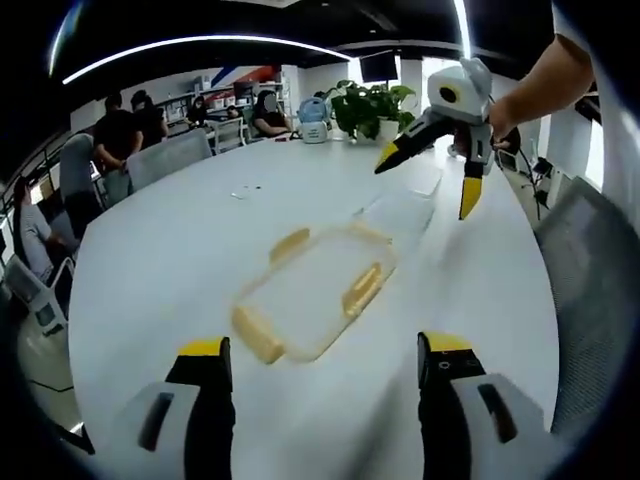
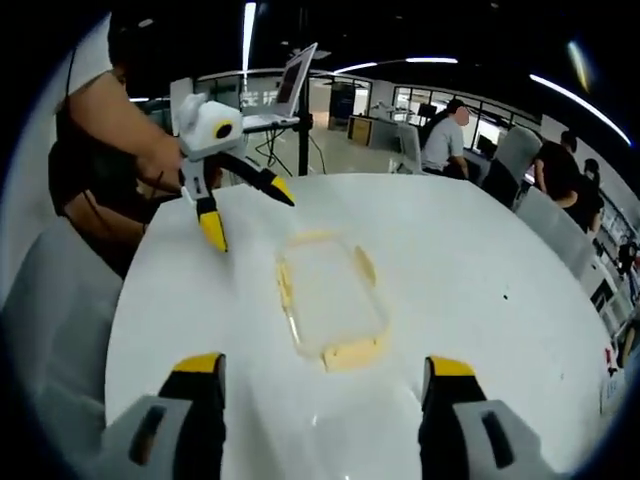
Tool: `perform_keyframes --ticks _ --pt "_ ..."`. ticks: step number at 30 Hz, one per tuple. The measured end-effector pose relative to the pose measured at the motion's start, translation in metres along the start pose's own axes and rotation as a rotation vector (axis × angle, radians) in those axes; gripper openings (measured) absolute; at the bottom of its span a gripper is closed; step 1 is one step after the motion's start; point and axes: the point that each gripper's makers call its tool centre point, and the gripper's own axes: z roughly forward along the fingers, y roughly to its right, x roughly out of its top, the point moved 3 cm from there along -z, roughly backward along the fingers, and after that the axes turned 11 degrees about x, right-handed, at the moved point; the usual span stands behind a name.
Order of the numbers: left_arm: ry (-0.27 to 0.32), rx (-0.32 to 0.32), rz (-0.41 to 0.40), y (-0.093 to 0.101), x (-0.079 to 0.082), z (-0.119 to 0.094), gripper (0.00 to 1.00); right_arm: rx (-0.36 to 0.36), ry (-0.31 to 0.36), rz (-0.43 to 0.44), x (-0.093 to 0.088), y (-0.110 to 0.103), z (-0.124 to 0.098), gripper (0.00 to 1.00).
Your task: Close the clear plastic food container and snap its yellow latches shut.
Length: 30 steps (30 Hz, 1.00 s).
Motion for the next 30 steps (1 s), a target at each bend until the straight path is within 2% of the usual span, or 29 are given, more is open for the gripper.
perform_keyframes --ticks 7,22,25,30 --pt "-0.01 -0.021 0.047 -0.005 0.003 0.008 0.73 0.023 -0.013 -0.025 0.005 0.007 0.006 0.79" --pt "-0.075 -0.094 0.201 -0.017 -0.006 0.018 0.72 0.102 -0.08 -0.078 0.012 0.015 0.026 0.78" --pt "-0.077 -0.1 0.2 -0.019 -0.005 0.02 0.71 0.112 -0.101 -0.089 0.009 0.016 0.03 0.79" --pt "-0.095 -0.12 0.249 -0.023 -0.007 0.025 0.71 0.123 -0.132 -0.095 0.006 0.019 0.035 0.78"
